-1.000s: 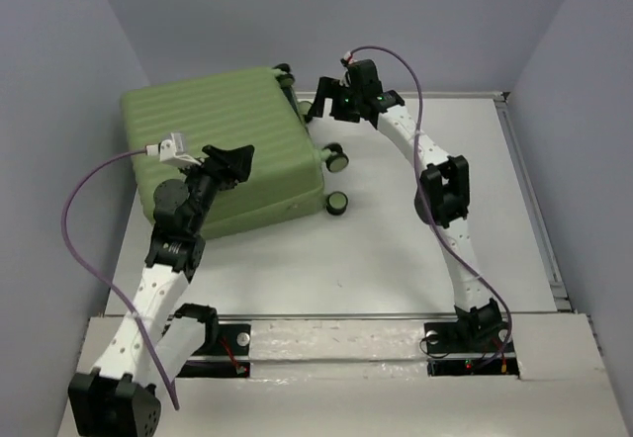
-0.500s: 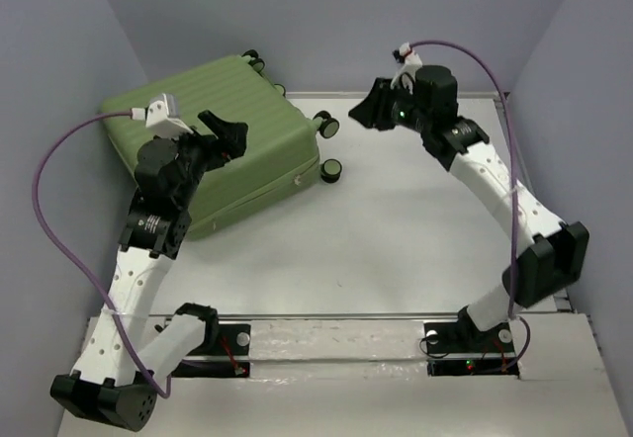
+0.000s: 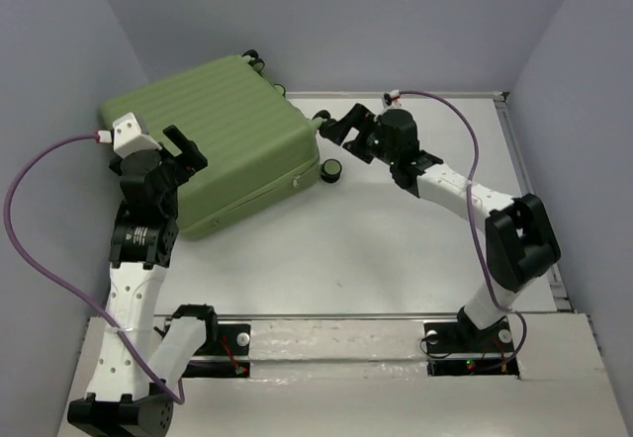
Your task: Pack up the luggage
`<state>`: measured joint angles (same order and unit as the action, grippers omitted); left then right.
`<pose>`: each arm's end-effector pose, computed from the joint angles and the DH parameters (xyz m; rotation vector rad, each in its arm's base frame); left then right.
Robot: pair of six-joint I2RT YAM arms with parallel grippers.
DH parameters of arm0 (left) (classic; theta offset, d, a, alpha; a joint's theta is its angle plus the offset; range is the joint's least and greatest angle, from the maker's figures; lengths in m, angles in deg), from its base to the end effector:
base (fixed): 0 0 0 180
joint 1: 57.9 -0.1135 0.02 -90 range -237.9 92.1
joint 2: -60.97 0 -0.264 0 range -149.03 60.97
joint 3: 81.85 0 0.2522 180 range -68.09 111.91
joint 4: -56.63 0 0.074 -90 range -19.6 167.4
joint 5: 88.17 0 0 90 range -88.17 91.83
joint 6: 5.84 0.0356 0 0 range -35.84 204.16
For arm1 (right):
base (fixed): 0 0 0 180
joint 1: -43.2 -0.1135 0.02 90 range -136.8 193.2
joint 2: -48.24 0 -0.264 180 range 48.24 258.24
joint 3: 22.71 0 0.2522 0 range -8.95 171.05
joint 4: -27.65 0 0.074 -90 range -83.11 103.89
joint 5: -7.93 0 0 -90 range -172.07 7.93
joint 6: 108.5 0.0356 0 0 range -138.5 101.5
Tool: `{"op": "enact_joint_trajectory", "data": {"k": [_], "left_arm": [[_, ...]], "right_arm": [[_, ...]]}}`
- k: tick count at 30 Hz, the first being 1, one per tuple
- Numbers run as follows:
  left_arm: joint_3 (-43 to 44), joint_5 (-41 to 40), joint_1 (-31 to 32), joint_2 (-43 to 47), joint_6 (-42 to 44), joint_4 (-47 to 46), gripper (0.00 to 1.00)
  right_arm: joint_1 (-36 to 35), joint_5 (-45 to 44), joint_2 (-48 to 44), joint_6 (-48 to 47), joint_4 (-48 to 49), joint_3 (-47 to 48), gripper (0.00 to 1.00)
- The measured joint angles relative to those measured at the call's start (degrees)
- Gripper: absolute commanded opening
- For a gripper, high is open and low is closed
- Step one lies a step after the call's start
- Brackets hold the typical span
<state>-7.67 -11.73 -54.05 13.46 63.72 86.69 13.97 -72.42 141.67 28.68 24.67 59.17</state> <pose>0.1756 -0.0035 0.4150 -0.4133 1.5767 -0.1329 0.3361 0.1949 0.2992 0.1792 1.9550 1.0676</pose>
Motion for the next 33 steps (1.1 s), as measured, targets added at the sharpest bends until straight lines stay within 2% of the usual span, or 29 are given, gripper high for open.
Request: {"op": "enact_joint_trajectory", "data": {"k": [5,10,16,17,18,19,21,23,28,33], "left_arm": [[-5.7,-4.0,-3.0,4.3,0.0,1.6,0.99],[-7.1,-4.3,-3.2,6.3,0.0,1.5,0.99],[-8.7,-4.5,-3.2,7.3,-0.3,1.4,0.99],[-8.8,-4.5,-3.2,7.4,-0.4,1.4,0.99],[-8.8,-4.5,-3.2,7.4,-0.4,1.4,0.99],[-8.8,-4.5,-3.2,7.4,-0.4,1.3,0.99],[-8.8,-4.5,-3.2,7.5,-0.4,1.3,0.99],[-8.8,-4.5,-3.2,7.7,-0.4,1.3,0.99],[-8.8,-4.5,-3.2,8.4,-0.4,1.1,0.99],[-8.8,-3.7,-3.2,8.8,-0.4,1.1,0.99]], "right_arm": [[0.0,-2.4,8.7,14.3,9.6,1.9,1.00],[0.0,-1.7,15.5,28.6,21.2,2.4,1.00],[-0.2,-2.1,23.6,37.2,28.8,6.6,0.97],[-0.2,-2.2,25.4,38.4,29.4,8.5,0.75],[-0.3,-2.3,27.4,39.4,29.9,11.0,0.63],[-0.4,-2.4,28.9,40.6,30.2,12.9,0.32],[-0.7,-2.7,29.9,41.2,30.3,14.5,0.08],[-1.0,-3.5,29.6,44.0,29.6,14.6,0.07],[-0.4,-5.2,23.6,40.6,27.9,7.8,0.07],[5.9,2.5,15.4,36.1,25.2,-1.2,0.07]]}}
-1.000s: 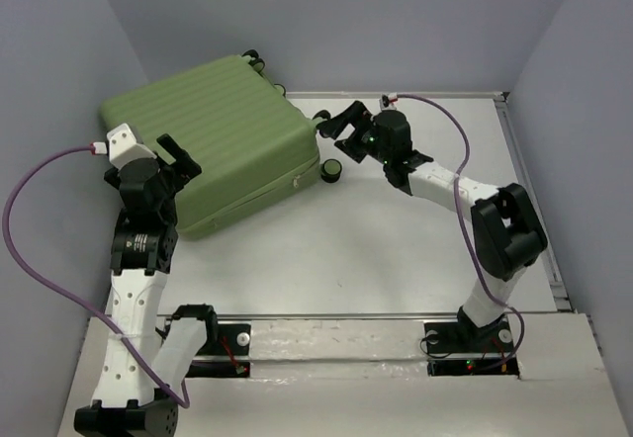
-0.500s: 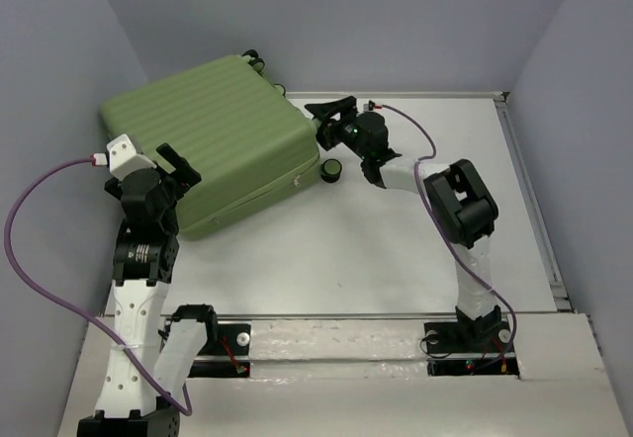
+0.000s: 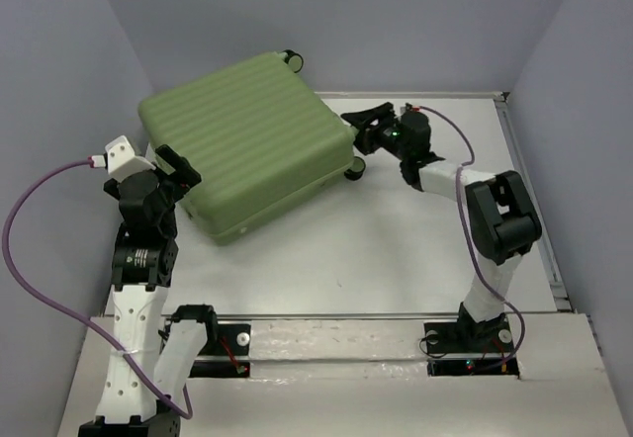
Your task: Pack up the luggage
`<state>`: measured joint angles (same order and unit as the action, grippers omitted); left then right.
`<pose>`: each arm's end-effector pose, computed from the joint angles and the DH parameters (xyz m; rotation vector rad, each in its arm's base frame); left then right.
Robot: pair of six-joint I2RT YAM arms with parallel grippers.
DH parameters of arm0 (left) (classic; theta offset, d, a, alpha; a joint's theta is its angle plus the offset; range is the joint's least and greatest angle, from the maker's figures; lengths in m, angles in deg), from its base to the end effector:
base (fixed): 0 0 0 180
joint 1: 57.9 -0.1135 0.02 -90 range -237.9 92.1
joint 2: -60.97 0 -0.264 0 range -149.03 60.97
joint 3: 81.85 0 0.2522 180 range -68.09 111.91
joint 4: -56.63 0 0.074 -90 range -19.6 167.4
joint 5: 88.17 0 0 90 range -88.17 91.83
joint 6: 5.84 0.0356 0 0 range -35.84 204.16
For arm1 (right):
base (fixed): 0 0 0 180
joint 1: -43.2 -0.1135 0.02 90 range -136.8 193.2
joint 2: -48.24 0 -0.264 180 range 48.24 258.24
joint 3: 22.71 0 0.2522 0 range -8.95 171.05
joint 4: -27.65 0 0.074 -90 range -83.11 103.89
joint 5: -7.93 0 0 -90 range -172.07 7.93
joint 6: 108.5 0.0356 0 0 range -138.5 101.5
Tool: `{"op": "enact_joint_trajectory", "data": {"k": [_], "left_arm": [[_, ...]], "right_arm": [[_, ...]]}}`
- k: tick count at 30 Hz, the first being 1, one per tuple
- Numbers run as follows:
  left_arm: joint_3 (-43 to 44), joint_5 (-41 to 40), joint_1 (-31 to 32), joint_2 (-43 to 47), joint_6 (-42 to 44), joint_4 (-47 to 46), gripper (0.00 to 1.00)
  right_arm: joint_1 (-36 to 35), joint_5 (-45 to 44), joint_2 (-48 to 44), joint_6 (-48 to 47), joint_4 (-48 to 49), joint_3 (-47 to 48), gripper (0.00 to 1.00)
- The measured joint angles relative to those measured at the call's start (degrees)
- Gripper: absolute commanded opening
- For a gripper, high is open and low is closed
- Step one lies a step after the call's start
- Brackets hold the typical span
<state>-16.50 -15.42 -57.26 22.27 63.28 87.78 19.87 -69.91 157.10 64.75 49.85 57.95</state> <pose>0.1471 0.0089 0.3832 -0.5114 1.5645 -0.0384 0.3972 0.1795 0.2328 0.8028 1.7631 1.5148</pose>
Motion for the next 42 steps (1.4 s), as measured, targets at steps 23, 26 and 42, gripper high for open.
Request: {"op": "enact_joint_trajectory", "data": {"k": [23,26,42], "left_arm": [[25.4,17.6,-6.5,-38.2,-5.3,-9.1,0.99],[32.2,20.7,-9.3,-47.2,-7.4,-9.3,0.99],[49.8,33.3,-13.6,-77.2,-11.1,-11.4,0.99]], "right_arm": [[27.6,32.9,6.3,-50.1,-43.5,28.1,1.00],[27.4,26.1,0.3,-52.6,-46.2,25.0,1.00],[22.6,5.4,-39.9,-56.4,-42.1,-5.0,0.07]]}}
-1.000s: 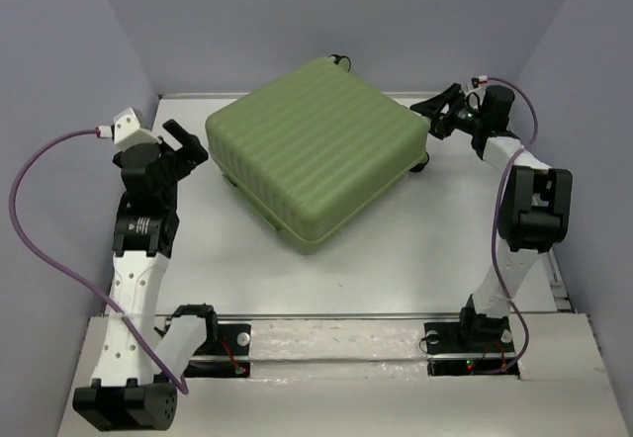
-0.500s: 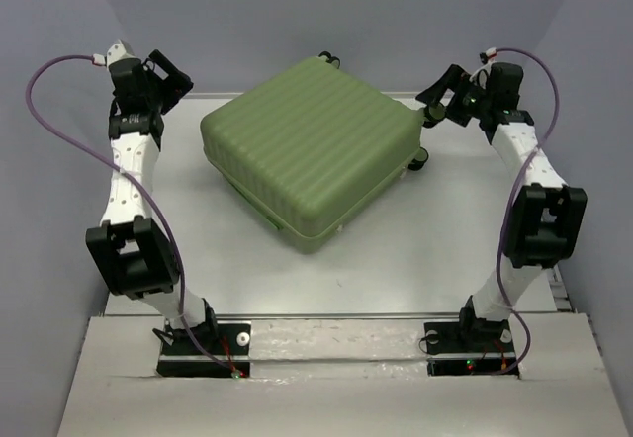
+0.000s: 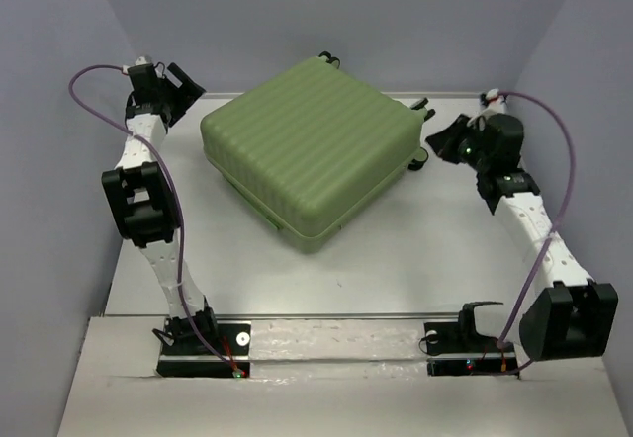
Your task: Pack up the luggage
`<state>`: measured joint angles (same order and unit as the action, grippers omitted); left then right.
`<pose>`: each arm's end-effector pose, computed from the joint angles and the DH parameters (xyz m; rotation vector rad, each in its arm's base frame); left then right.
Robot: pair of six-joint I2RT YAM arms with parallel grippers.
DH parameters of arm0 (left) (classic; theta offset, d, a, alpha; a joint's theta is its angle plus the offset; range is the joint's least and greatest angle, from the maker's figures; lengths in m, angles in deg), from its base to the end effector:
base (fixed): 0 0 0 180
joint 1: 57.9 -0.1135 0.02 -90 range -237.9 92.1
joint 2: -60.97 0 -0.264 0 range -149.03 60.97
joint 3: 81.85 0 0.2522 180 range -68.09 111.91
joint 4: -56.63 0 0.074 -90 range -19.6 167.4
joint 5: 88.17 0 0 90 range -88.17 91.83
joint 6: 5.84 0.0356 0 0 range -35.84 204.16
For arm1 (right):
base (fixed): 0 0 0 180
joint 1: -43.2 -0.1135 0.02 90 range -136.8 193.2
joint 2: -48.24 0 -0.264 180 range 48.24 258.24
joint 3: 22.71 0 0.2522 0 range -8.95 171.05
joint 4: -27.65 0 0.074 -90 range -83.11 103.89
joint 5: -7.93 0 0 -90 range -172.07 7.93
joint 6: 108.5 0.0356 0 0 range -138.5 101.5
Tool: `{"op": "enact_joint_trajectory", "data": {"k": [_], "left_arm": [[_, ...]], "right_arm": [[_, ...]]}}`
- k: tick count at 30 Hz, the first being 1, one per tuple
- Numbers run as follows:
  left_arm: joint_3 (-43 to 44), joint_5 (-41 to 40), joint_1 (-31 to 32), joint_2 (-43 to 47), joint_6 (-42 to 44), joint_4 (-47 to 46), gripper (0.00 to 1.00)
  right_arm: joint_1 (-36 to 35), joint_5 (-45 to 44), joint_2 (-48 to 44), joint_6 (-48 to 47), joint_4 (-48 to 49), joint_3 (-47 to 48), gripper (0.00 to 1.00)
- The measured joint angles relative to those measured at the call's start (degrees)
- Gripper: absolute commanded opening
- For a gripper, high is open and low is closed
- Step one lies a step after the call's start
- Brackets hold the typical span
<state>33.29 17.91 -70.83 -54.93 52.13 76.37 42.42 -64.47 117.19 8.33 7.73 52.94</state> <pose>0.4787 0.0998 0.3097 -0.5650 1.8614 -0.4925 0.2806 0.0146 0.3646 0.1927 1.8236 0.6177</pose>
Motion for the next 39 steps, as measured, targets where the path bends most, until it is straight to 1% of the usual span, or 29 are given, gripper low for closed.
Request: {"op": "enact_joint_trajectory", "data": {"k": [1,2,5,9,11,13,16,18,19,21,24,27,30,32,33,34,35,36,39], "left_arm": [[0.4,0.4,0.3,-1.1,0.1,0.1,0.99],[1.3,1.0,0.9,-2.7,0.3,0.4,0.99],[3.3,2.6,2.9,-6.2,1.1,0.7,0.99],[2.3,4.3,5.9,-7.8,1.4,0.2,0.99],[-1.2,4.7,7.4,-7.5,0.4,-3.0,0.99],[-6.2,4.5,7.6,-6.6,-1.2,-8.0,0.99],[-17.6,3.1,5.9,-2.6,-4.1,-14.5,0.99],[-26.0,1.0,4.7,1.8,-7.0,-20.2,0.99],[-29.1,0.2,4.3,4.1,-8.4,-21.0,0.99],[-38.3,-2.4,4.0,10.6,-11.6,-24.4,0.99],[-47.1,-6.0,4.0,18.4,-14.0,-26.0,0.99],[-52.7,-8.5,4.0,24.3,-14.5,-26.6,0.99],[-57.2,-10.4,4.1,29.5,-14.7,-26.2,0.99],[-57.5,-10.7,4.0,31.6,-14.5,-24.5,0.99],[-57.2,-10.5,3.8,32.3,-14.5,-23.5,0.99],[-55.6,-10.0,3.6,32.9,-14.4,-21.4,0.99],[-53.5,-9.9,3.5,33.0,-14.0,-20.2,0.99],[-50.7,-9.7,3.4,33.1,-13.3,-17.6,0.99],[-38.1,-9.2,3.6,33.3,-9.9,-12.1,0.99]], "right_arm": [[-1.3,0.0,0.2,0.0,0.5,-2.6,0.07],[-2.9,0.0,2.0,0.0,0.9,-5.7,0.07],[-5.4,0.7,8.6,0.3,0.9,-10.4,0.07],[-6.1,2.7,14.6,1.2,4.0,-11.1,0.07],[-6.3,3.7,17.5,1.4,6.0,-9.1,0.07],[-6.4,3.8,19.7,1.4,5.9,-7.3,0.07],[-6.6,4.2,25.4,1.5,5.3,-2.7,0.07],[-6.8,4.2,28.8,1.5,5.3,0.7,0.07],[-7.1,4.2,30.2,1.5,5.4,2.1,0.07],[-8.2,4.3,33.1,1.6,5.2,5.8,0.07],[-9.2,3.1,37.2,1.5,4.8,12.2,0.07],[-9.5,3.2,42.2,2.3,5.2,18.3,0.07],[-9.7,3.3,43.5,3.5,5.4,20.2,0.13],[-9.9,3.1,43.2,3.8,5.4,20.0,0.18],[-10.1,2.6,42.6,3.9,5.4,19.3,0.21],[-10.1,2.4,41.9,3.9,5.6,18.4,0.23],[-10.1,2.5,41.0,4.1,5.6,17.6,0.27],[-10.3,2.2,38.8,4.0,6.3,15.3,0.30],[-11.1,2.4,31.3,3.8,6.8,8.7,0.39]]}}
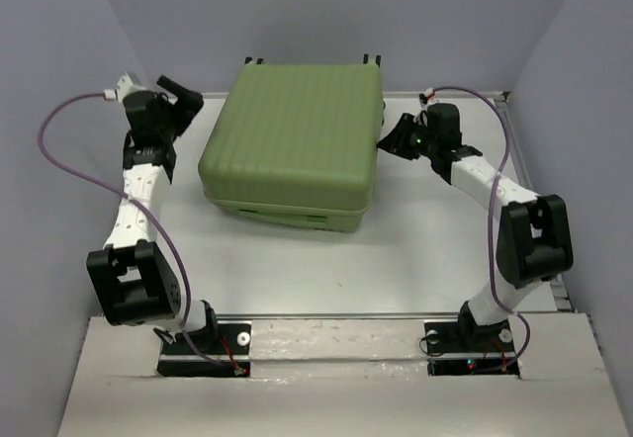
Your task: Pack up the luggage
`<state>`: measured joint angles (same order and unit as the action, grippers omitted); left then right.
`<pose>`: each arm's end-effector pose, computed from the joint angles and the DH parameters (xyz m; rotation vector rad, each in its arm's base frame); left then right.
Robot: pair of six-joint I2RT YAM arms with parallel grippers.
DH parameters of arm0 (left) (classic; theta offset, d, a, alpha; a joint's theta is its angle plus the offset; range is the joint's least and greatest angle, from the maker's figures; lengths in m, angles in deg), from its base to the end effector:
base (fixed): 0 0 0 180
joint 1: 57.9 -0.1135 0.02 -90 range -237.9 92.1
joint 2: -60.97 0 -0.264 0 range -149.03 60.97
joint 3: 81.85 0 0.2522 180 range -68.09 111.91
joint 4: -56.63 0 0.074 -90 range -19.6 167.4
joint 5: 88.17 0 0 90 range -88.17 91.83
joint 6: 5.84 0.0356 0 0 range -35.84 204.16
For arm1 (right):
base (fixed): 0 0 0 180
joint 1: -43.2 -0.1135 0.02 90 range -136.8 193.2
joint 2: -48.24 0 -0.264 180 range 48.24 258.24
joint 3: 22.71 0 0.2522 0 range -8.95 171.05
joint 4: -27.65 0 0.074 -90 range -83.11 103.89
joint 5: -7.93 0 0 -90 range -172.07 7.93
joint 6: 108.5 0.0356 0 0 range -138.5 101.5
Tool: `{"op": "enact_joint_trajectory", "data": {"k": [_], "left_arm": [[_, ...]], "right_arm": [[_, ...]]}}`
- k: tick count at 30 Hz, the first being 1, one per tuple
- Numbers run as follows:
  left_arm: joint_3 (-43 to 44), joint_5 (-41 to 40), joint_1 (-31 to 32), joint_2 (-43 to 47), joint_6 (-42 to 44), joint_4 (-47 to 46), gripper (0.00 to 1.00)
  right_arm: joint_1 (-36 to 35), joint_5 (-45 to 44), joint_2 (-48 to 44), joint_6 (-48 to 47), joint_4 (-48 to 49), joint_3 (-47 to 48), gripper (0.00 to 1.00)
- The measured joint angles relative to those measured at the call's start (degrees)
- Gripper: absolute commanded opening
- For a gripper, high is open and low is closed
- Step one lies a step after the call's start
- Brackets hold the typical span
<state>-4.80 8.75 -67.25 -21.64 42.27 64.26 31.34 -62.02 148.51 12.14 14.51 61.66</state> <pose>0.3396 0.0516 0.3259 -0.7110 1.6851 -0.5118 0.3924 0.0949 0.2520 0.1292 2.1434 0.8075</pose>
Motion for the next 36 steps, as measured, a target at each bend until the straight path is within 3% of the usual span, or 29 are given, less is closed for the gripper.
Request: {"op": "enact_joint_trajectory", "data": {"k": [1,4,8,9,11,12,17,18,21,26,36], "left_arm": [[4.5,-0.3,0.2,0.4,1.4,1.0,0.99],[11.9,-2.7,0.3,5.3,5.6,3.0,0.99],[10.8,-5.7,4.3,17.3,10.3,4.7,0.98],[9.4,-6.2,7.1,20.1,11.0,4.8,0.96],[3.0,-7.5,19.0,26.2,12.8,4.3,0.93],[-1.3,-6.9,25.6,29.4,13.3,5.0,0.83],[-15.1,-8.1,39.3,37.0,12.9,13.2,0.68],[-16.8,-8.2,40.3,37.8,12.6,16.1,0.67],[-19.7,-7.2,40.8,41.2,11.6,20.2,0.68],[-27.3,-2.1,40.8,47.2,7.8,18.7,0.68],[-30.9,3.8,40.9,43.2,6.4,16.6,0.69]], "right_arm": [[-0.7,-0.1,-3.7,-0.2,0.0,-2.6,0.40],[-2.6,-0.1,-13.3,-1.9,2.2,-10.3,0.28],[-3.4,4.3,-20.5,-5.6,7.8,-20.8,0.21],[-3.5,6.4,-22.0,-7.2,9.9,-24.6,0.23],[-3.6,8.8,-23.5,-9.6,12.6,-30.4,0.28],[-3.6,9.8,-23.9,-11.6,13.2,-33.2,0.32],[-2.6,14.0,-24.1,-16.2,19.4,-38.6,0.45],[-1.6,15.6,-24.0,-16.6,22.1,-39.5,0.51],[0.3,18.7,-22.2,-17.2,29.5,-41.2,0.52],[1.4,24.7,-13.4,-16.9,40.5,-41.5,0.52],[1.4,32.6,-8.5,-15.0,50.8,-39.7,0.54]]}}
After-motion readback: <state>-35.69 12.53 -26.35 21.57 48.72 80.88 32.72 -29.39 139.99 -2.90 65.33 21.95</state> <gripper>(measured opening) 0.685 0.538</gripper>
